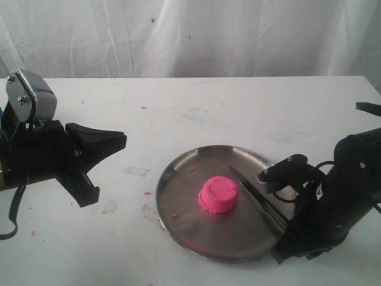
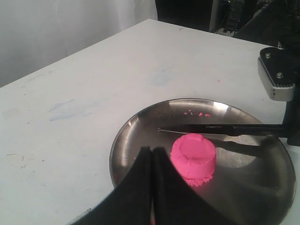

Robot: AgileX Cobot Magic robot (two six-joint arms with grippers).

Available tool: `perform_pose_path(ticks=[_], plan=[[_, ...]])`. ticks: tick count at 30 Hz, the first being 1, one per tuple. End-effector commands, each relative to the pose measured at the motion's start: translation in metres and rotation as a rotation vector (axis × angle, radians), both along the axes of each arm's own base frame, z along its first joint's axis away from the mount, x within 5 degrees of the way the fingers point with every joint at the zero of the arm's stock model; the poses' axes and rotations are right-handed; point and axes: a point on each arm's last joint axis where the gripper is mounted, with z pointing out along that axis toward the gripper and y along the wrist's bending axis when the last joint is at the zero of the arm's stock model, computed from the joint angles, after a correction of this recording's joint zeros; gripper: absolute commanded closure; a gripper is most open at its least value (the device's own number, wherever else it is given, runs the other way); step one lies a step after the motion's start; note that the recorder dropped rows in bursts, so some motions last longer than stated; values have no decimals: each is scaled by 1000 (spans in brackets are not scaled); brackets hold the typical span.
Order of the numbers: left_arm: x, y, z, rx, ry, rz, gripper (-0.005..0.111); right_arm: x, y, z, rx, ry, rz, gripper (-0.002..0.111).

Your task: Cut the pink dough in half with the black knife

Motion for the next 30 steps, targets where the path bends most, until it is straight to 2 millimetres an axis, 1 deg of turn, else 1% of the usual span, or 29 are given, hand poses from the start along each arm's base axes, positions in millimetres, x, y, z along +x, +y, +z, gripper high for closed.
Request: perform_pose_path(ticks=[1, 2, 6, 9, 15, 20, 24, 27, 30], plan=[[0, -1, 2, -13, -2, -7, 107, 1, -1, -1, 2, 2, -10, 85], [0, -1, 2, -13, -2, -7, 107, 1, -1, -1, 2, 2, -10, 88], [0, -1, 2, -13, -2, -7, 107, 5, 1, 4, 8, -5, -17, 108], [0, -1, 2, -13, -2, -7, 107, 7, 2, 11, 18, -14, -44, 108], [0, -1, 2, -13, -2, -7, 107, 5, 1, 33, 48, -69, -73, 108], [2, -2, -2, -11, 13, -7, 107, 0, -1, 54, 89, -147, -95, 108], [6, -1, -5, -36, 38, 20, 107, -9, -5, 69, 102, -169, -92, 108], [9, -3, -12, -45, 63, 13, 107, -20, -8, 74, 82, -113, -83, 108], [9, -13, -17, -86, 74, -56, 107, -22, -7, 74, 92, -100, -65, 108]])
